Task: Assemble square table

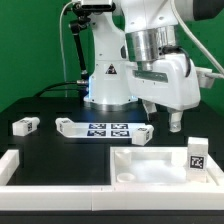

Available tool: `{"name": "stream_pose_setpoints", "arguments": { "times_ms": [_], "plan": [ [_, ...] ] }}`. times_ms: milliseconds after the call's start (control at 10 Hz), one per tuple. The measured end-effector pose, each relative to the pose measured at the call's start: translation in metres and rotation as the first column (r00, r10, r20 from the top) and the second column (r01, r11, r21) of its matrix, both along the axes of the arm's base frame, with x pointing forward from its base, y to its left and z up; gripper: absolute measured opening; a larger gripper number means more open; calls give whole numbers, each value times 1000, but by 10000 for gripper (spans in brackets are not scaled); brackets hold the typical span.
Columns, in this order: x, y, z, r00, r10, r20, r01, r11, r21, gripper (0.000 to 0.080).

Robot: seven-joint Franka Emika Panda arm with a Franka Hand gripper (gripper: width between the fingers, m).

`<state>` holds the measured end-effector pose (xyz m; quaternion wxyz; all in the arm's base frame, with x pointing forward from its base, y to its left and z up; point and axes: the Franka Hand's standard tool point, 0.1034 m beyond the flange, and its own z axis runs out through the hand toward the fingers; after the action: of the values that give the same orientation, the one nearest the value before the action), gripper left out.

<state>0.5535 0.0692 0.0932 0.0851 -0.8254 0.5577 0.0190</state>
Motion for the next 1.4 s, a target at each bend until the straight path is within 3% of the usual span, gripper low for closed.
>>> {"name": "stream_pose_setpoints", "arguments": {
  "times_ms": [100,200,400,600,800,900,1100,1300,1400],
  "plan": [
    [-1,0,-1,998,63,8,-63,998,-5,649],
    [-18,-1,-12,969,248,12,-247,969,-21,649],
    [-49,-9,-24,896,445,-8,-445,896,-16,649],
    [-78,-11,-40,826,563,-36,-564,824,-49,649],
    [-75,-14,-39,749,662,-22,-662,747,-57,649],
    [-76,-13,-40,751,660,-26,-660,750,-52,649],
    [-89,-26,-45,761,644,-76,-644,764,26,649],
    [-128,-45,-49,741,642,-198,-593,764,256,649],
    [-143,-45,-50,746,621,-242,-524,771,362,649]
  ]
}}
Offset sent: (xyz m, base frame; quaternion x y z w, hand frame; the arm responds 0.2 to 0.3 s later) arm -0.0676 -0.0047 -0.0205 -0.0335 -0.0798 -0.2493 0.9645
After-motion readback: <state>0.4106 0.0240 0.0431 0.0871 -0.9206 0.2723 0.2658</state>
